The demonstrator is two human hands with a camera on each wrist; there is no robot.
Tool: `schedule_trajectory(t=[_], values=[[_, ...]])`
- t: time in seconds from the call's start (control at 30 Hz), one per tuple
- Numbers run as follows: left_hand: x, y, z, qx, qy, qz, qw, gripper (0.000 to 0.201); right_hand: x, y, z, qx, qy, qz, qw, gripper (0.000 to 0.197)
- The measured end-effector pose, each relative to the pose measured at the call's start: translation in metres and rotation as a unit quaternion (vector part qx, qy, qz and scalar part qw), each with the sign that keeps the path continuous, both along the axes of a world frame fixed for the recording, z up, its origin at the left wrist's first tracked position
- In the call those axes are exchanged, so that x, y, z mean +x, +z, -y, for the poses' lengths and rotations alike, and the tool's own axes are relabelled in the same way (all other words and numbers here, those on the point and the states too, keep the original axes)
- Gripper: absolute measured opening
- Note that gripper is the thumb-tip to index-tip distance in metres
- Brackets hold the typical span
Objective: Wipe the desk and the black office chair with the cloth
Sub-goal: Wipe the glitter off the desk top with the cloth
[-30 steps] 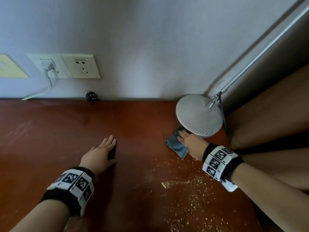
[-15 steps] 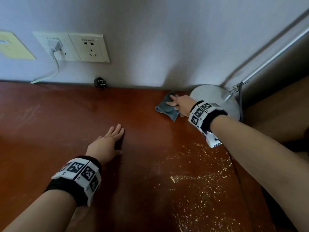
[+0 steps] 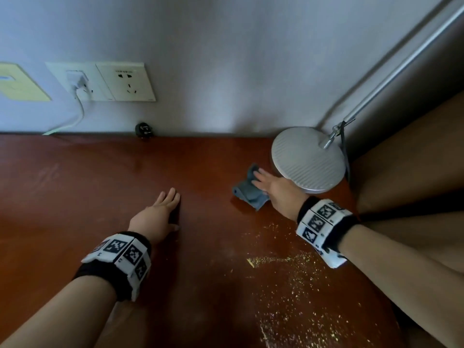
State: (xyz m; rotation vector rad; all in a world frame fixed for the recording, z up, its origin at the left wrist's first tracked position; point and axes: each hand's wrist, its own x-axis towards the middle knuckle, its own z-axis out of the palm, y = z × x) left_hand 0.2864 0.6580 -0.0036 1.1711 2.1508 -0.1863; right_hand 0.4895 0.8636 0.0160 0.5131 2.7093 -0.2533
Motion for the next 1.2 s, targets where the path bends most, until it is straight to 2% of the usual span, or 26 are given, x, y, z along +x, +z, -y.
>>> schedule_trajectory(t=[0.07, 0.13, 0.23, 0.3, 0.33, 0.4, 0.47, 0.5, 0.57, 0.67, 0.73, 0.8, 0.83, 0.9, 0.97, 1.03, 1.1, 1.13, 1.2], values=[[0.001, 0.000, 0.001, -0.001, -0.002, 0.001, 1.000, 0.084, -0.009, -0.007, 0.004, 0.019, 0.020, 0.038, 0.999, 0.058], [0.002, 0.003, 0.005, -0.003, -0.009, 0.003, 1.000, 0.086, -0.007, -0.011, 0.028, -0.022, 0.050, 0.038, 0.998, 0.062], [0.005, 0.005, 0.017, -0.009, -0.025, -0.005, 1.000, 0.085, 0.016, -0.010, 0.090, -0.098, 0.214, 0.062, 0.970, 0.071], [0.009, 0.005, 0.025, -0.008, -0.034, -0.010, 0.999, 0.080, 0.028, -0.012, 0.117, -0.119, 0.258, 0.060, 0.957, 0.071], [0.010, 0.005, 0.028, -0.008, -0.037, -0.012, 0.999, 0.079, 0.027, -0.014, 0.119, -0.124, 0.232, 0.053, 0.963, 0.071], [0.010, 0.007, 0.034, -0.010, -0.046, -0.011, 0.999, 0.075, 0.014, -0.011, 0.118, -0.144, 0.090, 0.015, 0.985, 0.070], [0.007, 0.007, 0.037, -0.006, -0.062, -0.011, 0.998, 0.071, -0.004, -0.004, 0.133, -0.163, -0.048, -0.078, 0.982, 0.067], [0.004, 0.008, 0.038, -0.003, -0.073, -0.013, 0.997, 0.070, -0.013, -0.003, 0.151, -0.169, -0.076, -0.111, 0.976, 0.063], [0.000, 0.012, 0.038, -0.004, -0.090, -0.013, 0.996, 0.072, -0.024, -0.009, 0.199, -0.177, -0.073, -0.113, 0.975, 0.054], [0.000, 0.016, 0.038, -0.006, -0.086, -0.005, 0.996, 0.080, -0.022, -0.038, 0.242, -0.145, -0.017, -0.036, 0.989, 0.051], [0.001, 0.018, 0.042, 0.007, -0.082, -0.007, 0.997, 0.086, -0.012, -0.048, 0.225, -0.094, -0.042, -0.044, 0.994, 0.058], [0.002, 0.017, 0.047, 0.024, -0.078, -0.002, 0.997, 0.091, 0.007, -0.038, 0.191, -0.010, -0.079, -0.027, 0.996, 0.053], [0.002, 0.016, 0.049, 0.032, -0.069, 0.006, 0.997, 0.092, 0.021, -0.033, 0.171, 0.015, -0.146, -0.017, 0.989, 0.058], [0.004, 0.018, 0.051, 0.045, -0.040, 0.026, 0.998, 0.091, 0.045, -0.019, 0.132, 0.003, -0.269, -0.016, 0.963, 0.068], [0.005, 0.023, 0.052, 0.073, 0.011, 0.040, 0.996, 0.088, 0.051, -0.010, 0.118, -0.006, -0.324, -0.030, 0.946, 0.069], [0.005, 0.031, 0.052, 0.121, 0.067, 0.029, 0.990, 0.081, 0.036, -0.011, 0.135, -0.034, -0.311, -0.123, 0.942, 0.059], [0.004, 0.041, 0.052, 0.153, 0.100, 0.004, 0.983, 0.074, -0.002, -0.014, 0.178, -0.077, -0.240, -0.171, 0.953, 0.051], [0.003, 0.045, 0.053, 0.163, 0.112, -0.007, 0.980, 0.071, -0.025, -0.016, 0.202, -0.105, -0.195, -0.173, 0.960, 0.051], [-0.004, 0.052, 0.056, 0.169, 0.130, -0.024, 0.977, 0.071, -0.074, -0.028, 0.254, -0.160, -0.122, -0.104, 0.974, 0.051]])
